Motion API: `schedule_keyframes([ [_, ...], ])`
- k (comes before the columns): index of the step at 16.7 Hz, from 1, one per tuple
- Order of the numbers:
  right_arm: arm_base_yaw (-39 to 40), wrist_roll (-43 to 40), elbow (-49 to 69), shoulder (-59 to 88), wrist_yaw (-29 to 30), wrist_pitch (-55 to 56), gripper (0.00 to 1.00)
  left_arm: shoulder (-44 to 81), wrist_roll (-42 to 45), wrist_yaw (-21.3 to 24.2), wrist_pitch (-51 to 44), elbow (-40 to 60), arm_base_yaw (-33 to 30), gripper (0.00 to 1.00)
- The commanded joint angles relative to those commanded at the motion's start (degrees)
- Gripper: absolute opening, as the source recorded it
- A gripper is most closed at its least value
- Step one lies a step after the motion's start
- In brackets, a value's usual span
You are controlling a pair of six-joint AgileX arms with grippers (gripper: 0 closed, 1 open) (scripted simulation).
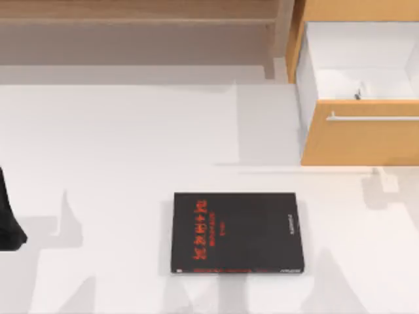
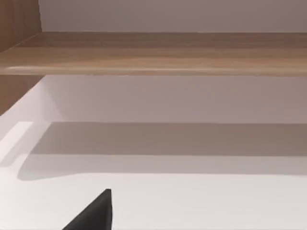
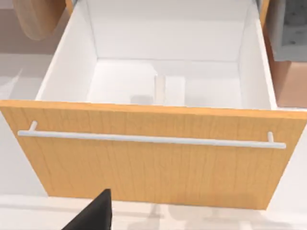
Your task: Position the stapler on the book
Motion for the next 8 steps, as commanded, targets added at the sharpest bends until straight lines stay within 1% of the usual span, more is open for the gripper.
schedule_keyframes([
  [8, 2.7, -0.5, 46.9, 53.7, 2.0, -26.0, 1.0, 0.0, 0.0, 0.0, 0.0, 0.0, 0.0, 1.0],
])
